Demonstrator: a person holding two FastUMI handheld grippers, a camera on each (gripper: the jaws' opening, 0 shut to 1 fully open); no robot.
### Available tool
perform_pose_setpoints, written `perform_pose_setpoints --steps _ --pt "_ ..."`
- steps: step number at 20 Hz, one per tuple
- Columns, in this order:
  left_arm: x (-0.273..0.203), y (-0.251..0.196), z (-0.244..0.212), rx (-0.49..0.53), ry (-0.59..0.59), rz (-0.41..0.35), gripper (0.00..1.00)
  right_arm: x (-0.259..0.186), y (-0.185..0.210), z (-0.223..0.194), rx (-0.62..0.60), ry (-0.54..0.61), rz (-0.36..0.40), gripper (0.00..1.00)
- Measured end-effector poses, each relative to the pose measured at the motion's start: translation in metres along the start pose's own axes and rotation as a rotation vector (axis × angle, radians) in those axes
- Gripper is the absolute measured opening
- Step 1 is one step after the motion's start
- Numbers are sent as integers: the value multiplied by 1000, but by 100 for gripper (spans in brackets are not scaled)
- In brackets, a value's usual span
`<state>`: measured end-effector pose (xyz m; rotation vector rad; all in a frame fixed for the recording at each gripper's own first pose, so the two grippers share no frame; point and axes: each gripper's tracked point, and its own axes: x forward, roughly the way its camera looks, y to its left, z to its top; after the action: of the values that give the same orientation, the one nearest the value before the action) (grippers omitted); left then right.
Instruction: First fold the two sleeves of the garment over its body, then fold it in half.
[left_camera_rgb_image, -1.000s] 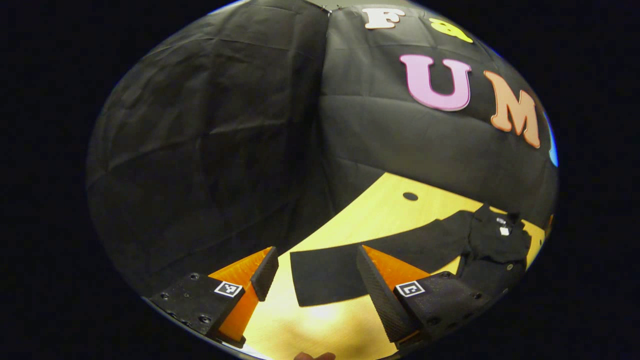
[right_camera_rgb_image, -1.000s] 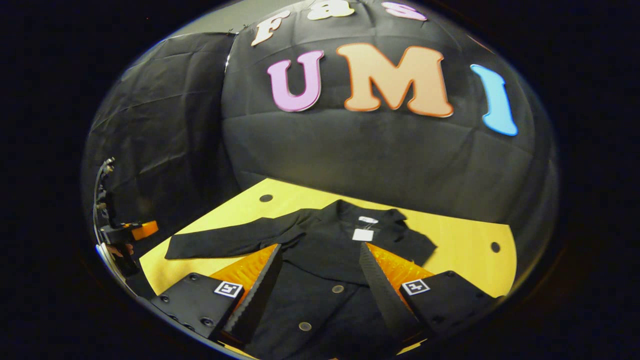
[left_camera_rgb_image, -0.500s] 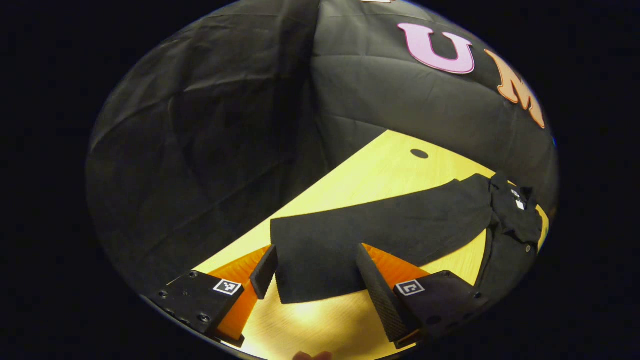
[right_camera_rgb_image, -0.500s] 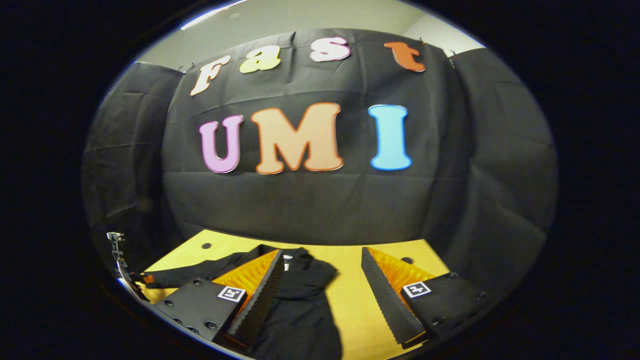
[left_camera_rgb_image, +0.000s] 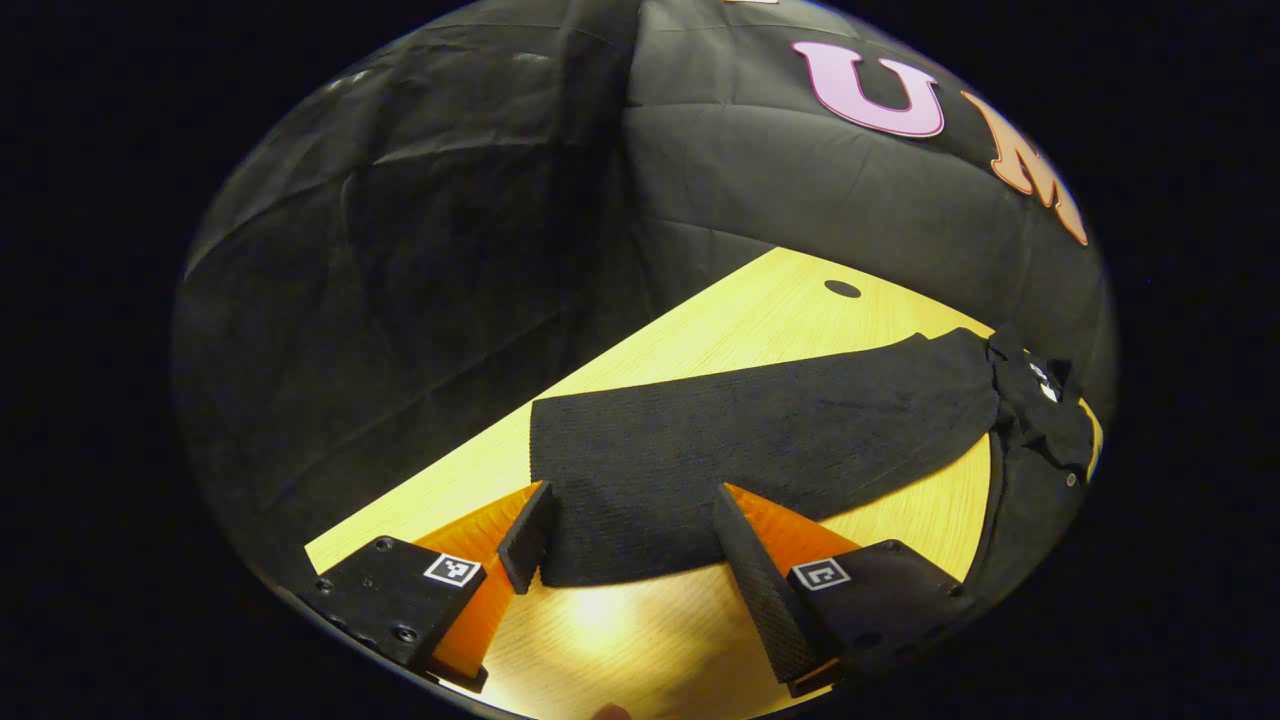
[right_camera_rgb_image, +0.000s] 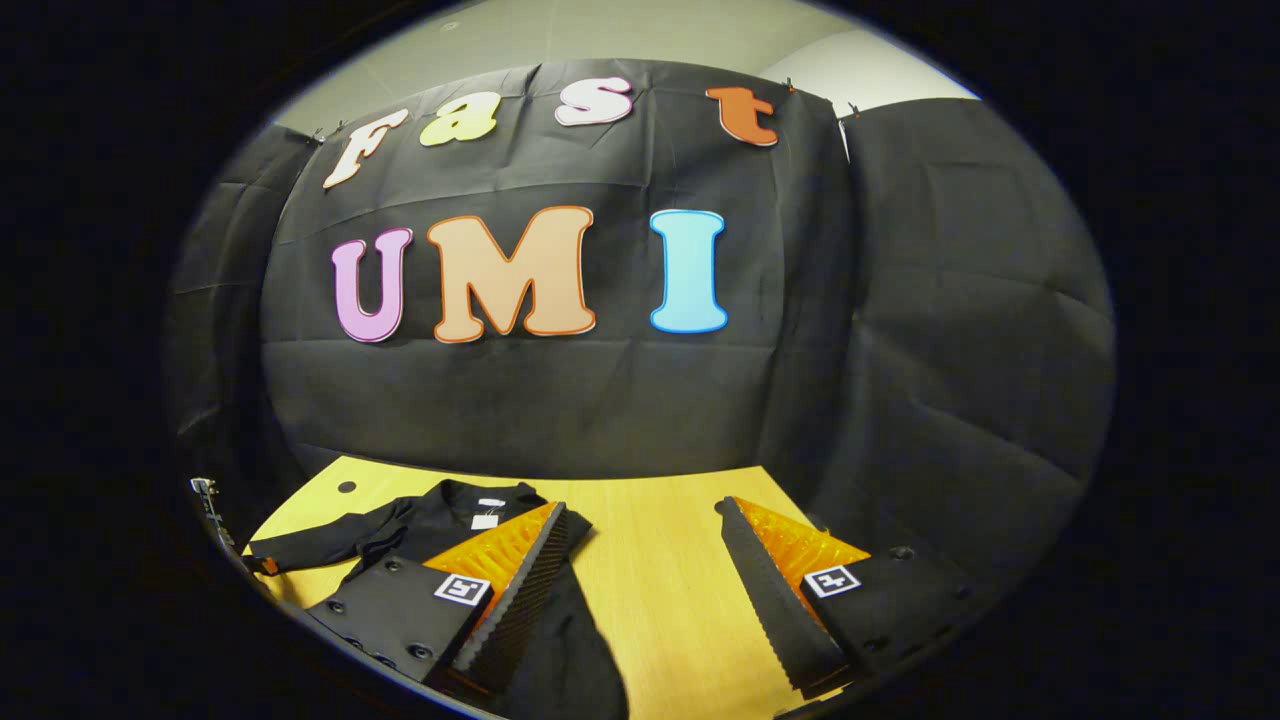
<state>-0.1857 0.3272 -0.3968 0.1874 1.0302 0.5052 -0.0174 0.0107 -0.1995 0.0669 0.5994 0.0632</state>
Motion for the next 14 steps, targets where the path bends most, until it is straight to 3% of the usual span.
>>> perform_pose_setpoints --steps 3,4,5,9,11,12,14 --pt "1 -7 3 23 5 -41 84 3 3 -7 5 15 11 98" --pt "0 -9 5 26 5 -43 75 3 4 -9 5 19 13 98" --pt "2 -14 2 31 9 -49 73 3 4 -9 5 20 14 98" --pt "3 -29 5 58 8 -73 39 1 -10 -2 13 -3 -14 100" --pt "4 -34 5 59 0 -63 15 -3 -20 -1 22 -10 -37 98" --pt "5 -34 5 66 2 -51 7 -5 -26 1 28 -16 -48 98" --pt "7 -30 9 86 -5 -19 2 -10 -37 3 34 -26 -71 98"
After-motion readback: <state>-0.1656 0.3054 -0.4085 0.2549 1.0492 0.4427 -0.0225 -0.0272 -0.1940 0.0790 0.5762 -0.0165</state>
